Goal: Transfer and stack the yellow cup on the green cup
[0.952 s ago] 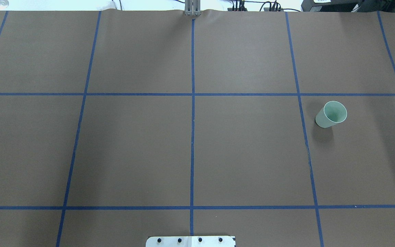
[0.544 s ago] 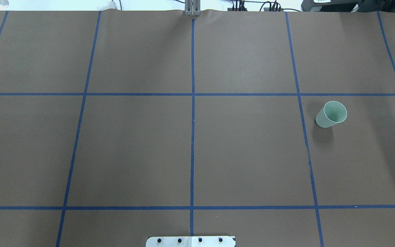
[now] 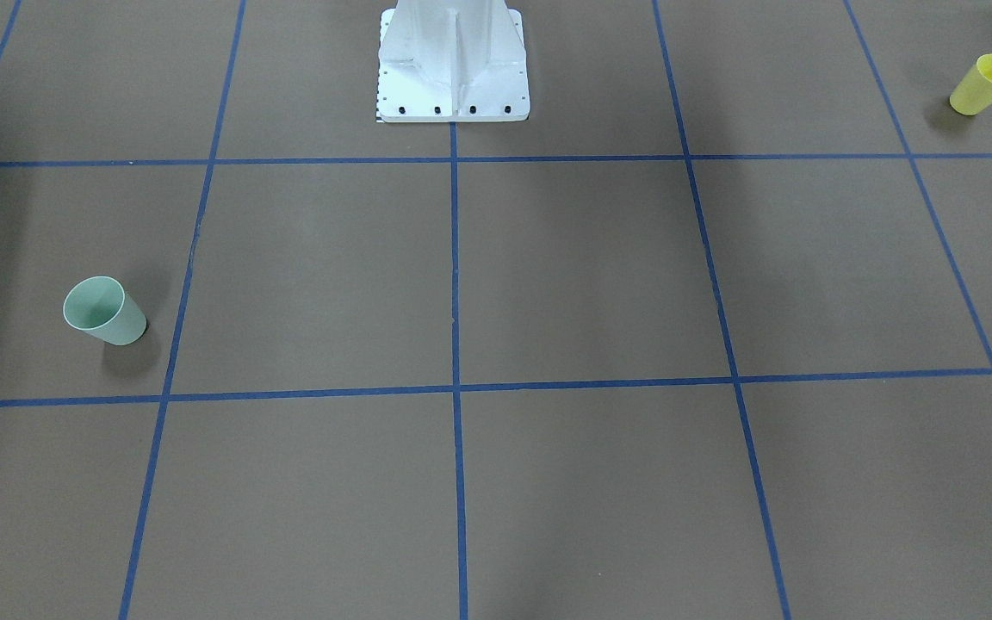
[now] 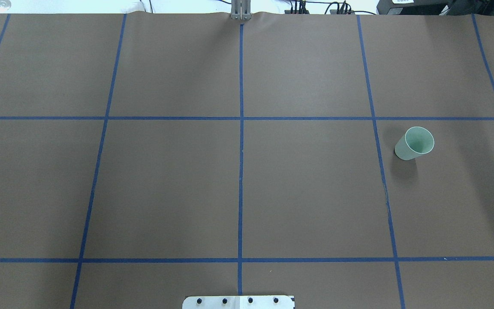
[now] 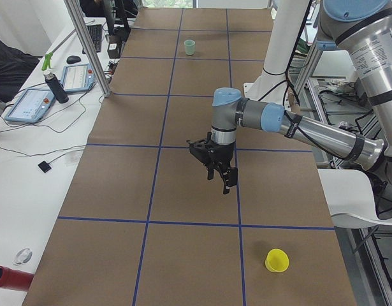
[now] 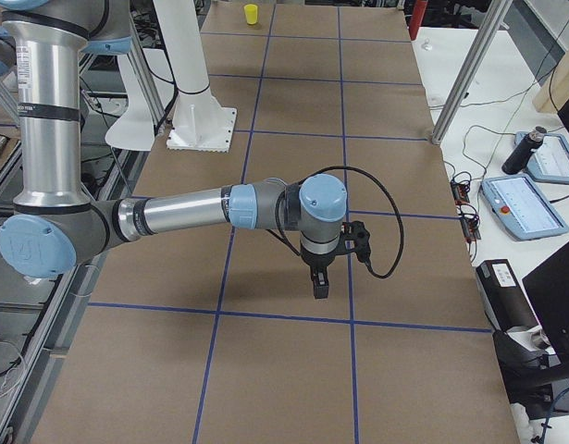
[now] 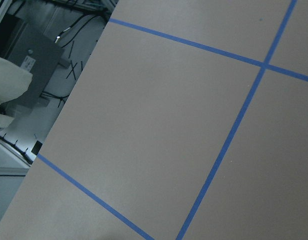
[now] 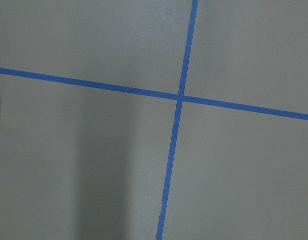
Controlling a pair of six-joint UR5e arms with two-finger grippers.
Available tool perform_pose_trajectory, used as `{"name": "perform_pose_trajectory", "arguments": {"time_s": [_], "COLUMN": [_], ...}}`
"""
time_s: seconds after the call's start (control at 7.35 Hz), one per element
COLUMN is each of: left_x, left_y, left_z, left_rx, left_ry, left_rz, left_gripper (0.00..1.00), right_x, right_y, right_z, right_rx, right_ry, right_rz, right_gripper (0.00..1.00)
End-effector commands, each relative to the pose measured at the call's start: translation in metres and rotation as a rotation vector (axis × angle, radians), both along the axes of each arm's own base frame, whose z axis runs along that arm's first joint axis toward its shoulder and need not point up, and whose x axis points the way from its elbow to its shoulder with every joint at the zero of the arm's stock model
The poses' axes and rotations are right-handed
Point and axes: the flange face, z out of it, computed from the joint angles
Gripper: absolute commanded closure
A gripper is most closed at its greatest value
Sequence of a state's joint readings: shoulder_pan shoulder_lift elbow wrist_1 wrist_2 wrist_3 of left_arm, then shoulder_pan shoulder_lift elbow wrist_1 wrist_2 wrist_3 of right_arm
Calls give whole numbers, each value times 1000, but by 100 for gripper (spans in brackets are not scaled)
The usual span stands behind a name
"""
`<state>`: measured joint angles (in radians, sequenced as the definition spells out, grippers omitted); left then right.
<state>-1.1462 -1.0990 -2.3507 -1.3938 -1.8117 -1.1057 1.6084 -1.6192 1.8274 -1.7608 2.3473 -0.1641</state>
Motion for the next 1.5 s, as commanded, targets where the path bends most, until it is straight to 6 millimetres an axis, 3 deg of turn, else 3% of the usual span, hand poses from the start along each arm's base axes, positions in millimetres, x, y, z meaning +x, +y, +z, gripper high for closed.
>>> {"name": "perform_pose_trajectory", "arguments": {"time_s": [0.0, 0.41, 0.54, 0.82, 1.09, 1.36], "left_x": [37, 93, 106, 126, 149, 173], "left_y": [27, 67, 76, 74, 87, 100], "left_z": [25, 52, 65, 105, 128, 170], "left_rx": [-83, -195, -217, -251, -294, -328], "left_ry": [-152, -363, -423, -512, -568, -656], "left_rz": [-174, -376, -436, -603, -716, -800], "left_gripper": [0, 0, 0, 0, 0, 0], "right_x": [-3, -9, -24, -49, -53, -53], "right_y": [-1, -3, -7, -16, -16, -15], "right_z": [2, -2, -4, -15, -21, -21], "right_rx": [-2, 9, 25, 42, 45, 50], "right_ry": [9, -9, -7, -23, -57, -59], "right_rz": [-8, -19, -61, -110, -108, -105], "right_gripper": [1, 1, 1, 1, 1, 1]}}
